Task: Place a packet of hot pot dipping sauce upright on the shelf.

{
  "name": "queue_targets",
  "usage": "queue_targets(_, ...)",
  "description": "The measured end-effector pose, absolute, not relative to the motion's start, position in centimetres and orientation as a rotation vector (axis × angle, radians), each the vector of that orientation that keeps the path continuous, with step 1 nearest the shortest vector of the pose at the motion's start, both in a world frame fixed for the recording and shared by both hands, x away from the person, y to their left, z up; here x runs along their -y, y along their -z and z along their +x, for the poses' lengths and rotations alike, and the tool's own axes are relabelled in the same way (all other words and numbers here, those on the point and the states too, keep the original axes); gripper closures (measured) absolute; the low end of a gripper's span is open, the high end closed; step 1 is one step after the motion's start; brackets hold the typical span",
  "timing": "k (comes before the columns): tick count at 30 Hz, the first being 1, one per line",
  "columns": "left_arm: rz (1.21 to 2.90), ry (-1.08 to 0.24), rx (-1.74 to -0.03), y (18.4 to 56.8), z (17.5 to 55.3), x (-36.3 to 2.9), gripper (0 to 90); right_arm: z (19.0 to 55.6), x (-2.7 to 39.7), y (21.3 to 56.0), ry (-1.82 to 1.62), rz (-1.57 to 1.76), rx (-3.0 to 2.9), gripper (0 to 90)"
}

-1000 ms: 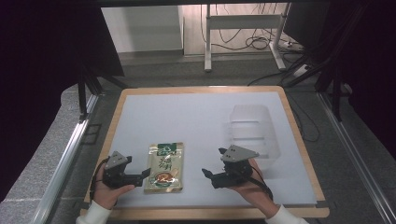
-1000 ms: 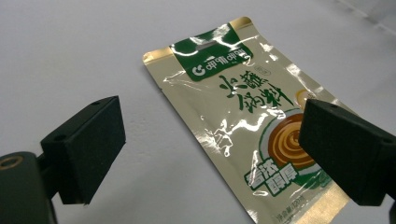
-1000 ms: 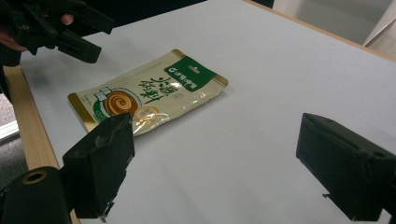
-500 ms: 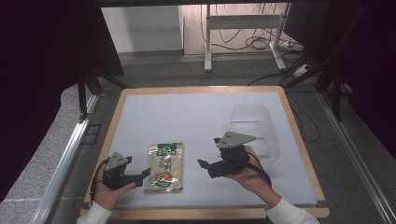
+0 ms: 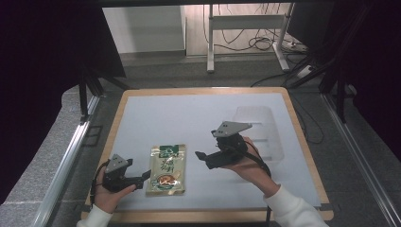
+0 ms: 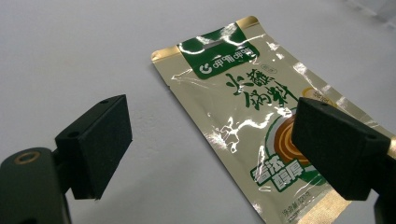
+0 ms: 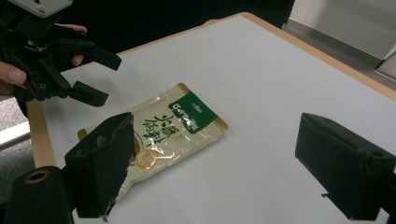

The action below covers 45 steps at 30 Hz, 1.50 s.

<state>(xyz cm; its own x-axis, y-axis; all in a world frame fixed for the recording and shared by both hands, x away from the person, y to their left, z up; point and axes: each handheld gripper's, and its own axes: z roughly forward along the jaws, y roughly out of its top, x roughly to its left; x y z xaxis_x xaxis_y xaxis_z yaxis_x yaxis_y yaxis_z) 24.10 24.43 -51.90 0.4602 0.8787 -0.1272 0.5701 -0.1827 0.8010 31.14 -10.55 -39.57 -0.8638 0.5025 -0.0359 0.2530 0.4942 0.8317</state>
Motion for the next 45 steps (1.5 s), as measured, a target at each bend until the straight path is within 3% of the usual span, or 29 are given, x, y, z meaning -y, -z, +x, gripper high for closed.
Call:
queue_targets(19,1.894,-0.463,-1.214,52.0,24.7,-24.0,12.7,33.6,8.2,39.5,-1.258,0.618,-2.524,12.8)
queue_targets(27,1.899,-0.461,-1.208,52.1,24.8,-24.0,12.6,34.3,7.3,39.7,-1.291,0.607,-2.513,16.9)
queue_targets(45,1.91,-0.461,-1.203,52.0,24.8,-24.0,12.6,35.6,4.6,42.5,-1.2,0.618,-2.587,18.4)
